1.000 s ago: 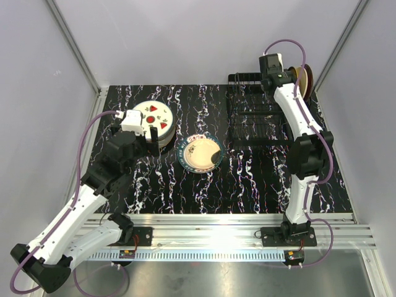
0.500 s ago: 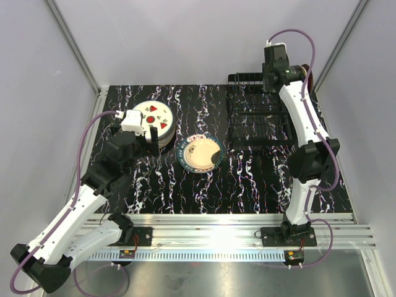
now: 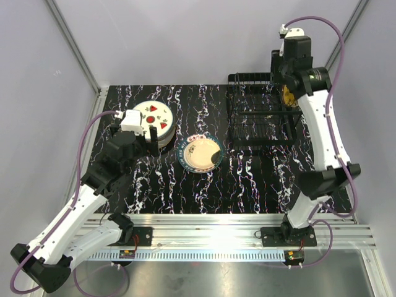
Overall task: Load the plates into the dish rack
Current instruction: Grab a plate with the right arm
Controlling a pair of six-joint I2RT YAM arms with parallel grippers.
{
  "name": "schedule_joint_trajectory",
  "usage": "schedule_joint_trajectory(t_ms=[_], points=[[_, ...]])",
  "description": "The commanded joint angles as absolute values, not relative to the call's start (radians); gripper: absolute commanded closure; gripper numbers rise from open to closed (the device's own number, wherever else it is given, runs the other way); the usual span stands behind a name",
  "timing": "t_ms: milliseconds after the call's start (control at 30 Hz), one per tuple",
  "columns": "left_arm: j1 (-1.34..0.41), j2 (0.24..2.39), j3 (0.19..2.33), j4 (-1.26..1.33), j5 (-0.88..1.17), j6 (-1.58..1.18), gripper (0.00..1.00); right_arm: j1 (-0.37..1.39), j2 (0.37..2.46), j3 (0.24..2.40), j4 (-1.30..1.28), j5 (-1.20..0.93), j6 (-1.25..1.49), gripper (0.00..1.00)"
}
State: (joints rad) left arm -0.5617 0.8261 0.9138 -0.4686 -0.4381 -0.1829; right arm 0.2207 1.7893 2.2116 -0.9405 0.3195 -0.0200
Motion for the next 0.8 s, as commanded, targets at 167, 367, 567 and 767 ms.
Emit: schedule_joint_trajectory(t_ms=[167, 367, 567, 767], points=[[-0.566, 0.812, 0.925, -0.416, -0.555, -0.160, 0.01, 0.273, 1.447, 1.873, -0.789, -0.070, 0.053, 0.51], [-0.566, 0.793, 0.907, -0.387, -0.639, -0.150, 0.01, 0.397, 1.226, 1.478, -0.572, -0.210, 0.210, 0.53], [-0.566, 0.792, 0.902, -0.379, -0.678, -0.147, 0.01, 0.555, 1.053, 1.017, -0.324, -0.094, 0.415, 0.61], [-0.566, 0.784, 0.894, -0.371, -0.703, -0.144, 0.01, 0.623, 1.063, 0.746, -0.085, 0.069, 0.620, 0.61]])
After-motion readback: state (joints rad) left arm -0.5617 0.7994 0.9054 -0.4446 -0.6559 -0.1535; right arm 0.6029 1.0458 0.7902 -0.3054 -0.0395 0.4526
